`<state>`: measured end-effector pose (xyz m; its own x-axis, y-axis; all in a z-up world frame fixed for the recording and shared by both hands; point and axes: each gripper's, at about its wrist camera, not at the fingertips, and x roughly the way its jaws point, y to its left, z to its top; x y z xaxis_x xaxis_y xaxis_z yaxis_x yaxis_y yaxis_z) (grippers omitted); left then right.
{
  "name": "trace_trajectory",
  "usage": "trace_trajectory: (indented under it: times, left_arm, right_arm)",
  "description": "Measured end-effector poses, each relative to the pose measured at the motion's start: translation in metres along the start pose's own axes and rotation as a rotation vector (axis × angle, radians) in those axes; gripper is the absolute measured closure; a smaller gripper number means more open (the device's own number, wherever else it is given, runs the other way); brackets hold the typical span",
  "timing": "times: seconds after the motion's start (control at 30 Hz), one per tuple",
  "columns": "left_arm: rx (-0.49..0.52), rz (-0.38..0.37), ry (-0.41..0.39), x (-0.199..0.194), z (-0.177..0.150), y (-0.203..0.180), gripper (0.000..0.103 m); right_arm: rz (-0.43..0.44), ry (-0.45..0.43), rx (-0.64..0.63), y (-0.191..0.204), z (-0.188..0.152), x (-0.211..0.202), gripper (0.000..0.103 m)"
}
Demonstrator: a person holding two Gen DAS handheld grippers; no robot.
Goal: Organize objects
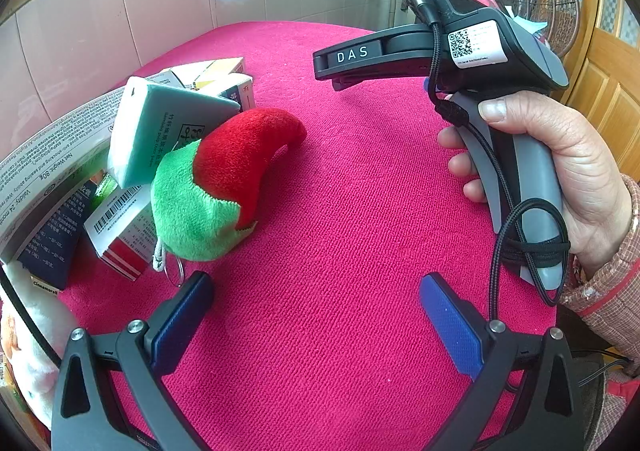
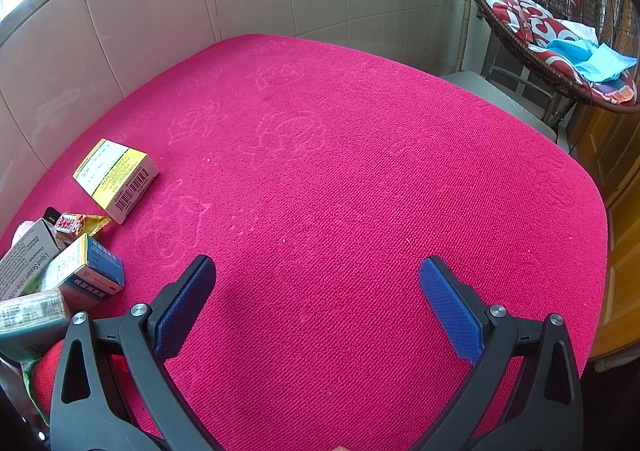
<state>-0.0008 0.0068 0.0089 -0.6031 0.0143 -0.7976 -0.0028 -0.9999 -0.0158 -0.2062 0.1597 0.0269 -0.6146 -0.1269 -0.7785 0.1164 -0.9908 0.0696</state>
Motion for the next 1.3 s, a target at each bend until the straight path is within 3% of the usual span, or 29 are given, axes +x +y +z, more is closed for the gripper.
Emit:
trace_trajectory:
  times: [0.7,0.9,0.97,1.1,1.2,1.3]
  left_arm:
    - [-0.009,0.016,-0.002,0.005,-0.002,-0.003,0.000]
    - [-0.057,0.117,-0.073,-0.030,-0.015,-0.003,0.000]
    - [-0.112,0.133,-0.116,-0.047,-0.016,0.015,0.000]
    - [-0.305,0.283,-0.164,-0.074,-0.037,0.040,0.000]
    - [-0.459,0.434,-0.138,-0.083,-0.048,0.068,0.000]
    - [-0.613,0.539,-0.128,-0.095,-0.076,0.087,0.000]
  right_arm:
    - [0.021,-0.007,0.012,-0.001,-0.001,-0.002,0.000]
    - [0.019,-0.006,0.011,-0.002,-0.001,-0.002,0.000]
    - [0.016,-0.004,0.008,-0.002,0.000,-0.002,0.000]
    - [0.010,-0.002,0.004,-0.001,0.000,-0.002,0.000]
    - [0.010,-0.002,0.004,-0.001,0.000,-0.002,0.000]
    - [0.013,-0.003,0.006,-0.001,0.000,-0.002,0.000]
